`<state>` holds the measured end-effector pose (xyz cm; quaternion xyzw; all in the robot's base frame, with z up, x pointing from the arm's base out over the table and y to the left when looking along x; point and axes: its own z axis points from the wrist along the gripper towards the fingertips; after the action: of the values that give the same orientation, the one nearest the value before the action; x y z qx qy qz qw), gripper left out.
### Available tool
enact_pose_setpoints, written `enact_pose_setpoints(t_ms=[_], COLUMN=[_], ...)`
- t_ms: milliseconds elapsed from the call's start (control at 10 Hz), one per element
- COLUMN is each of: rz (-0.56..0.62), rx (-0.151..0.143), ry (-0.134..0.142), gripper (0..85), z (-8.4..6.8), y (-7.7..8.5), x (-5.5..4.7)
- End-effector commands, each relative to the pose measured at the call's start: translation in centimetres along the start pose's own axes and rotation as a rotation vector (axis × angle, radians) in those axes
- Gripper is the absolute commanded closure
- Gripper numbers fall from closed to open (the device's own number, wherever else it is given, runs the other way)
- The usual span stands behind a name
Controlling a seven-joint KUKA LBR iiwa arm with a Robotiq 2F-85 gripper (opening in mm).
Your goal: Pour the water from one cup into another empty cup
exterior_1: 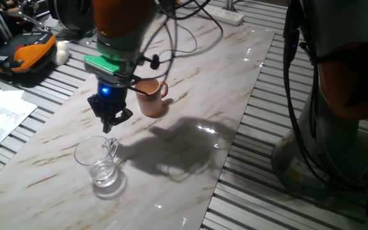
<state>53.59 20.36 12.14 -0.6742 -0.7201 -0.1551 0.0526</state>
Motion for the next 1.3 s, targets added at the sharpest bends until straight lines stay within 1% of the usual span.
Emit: enact_pose_setpoints(t_ms=[0, 200, 300, 400, 600, 700, 800, 900, 1000, 1100, 1200], rz=[-0.003, -0.016, -0.012, -0.014, -0.021, -0.029, -0.022, -0.005, 0.022, 0.034, 0.037], rx=[0.003, 0.0, -0.007, -0.006, 0.012, 0.026, 0.025, 0.011, -0.013, -0.017, -0.018], ry=[0.016, 0.052, 0.059, 0.064, 0.076, 0.071, 0.065, 0.052, 0.042, 0.031, 0.03], gripper=[85.0, 85.0, 85.0, 85.0, 85.0, 85.0, 85.0, 85.0, 85.0, 85.0, 85.0], z=[-0.03, 0.14, 0.11, 0.09, 0.12, 0.17, 0.22, 0.31, 0.46, 0.62, 0.73], y=[-0.05, -0.3, -0.26, -0.22, -0.27, -0.28, -0.31, -0.38, -0.41, -0.34, -0.4], x=[-0.08, -0.22, -0.24, -0.27, -0.27, -0.3, -0.3, -0.28, -0.34, -0.42, -0.47])
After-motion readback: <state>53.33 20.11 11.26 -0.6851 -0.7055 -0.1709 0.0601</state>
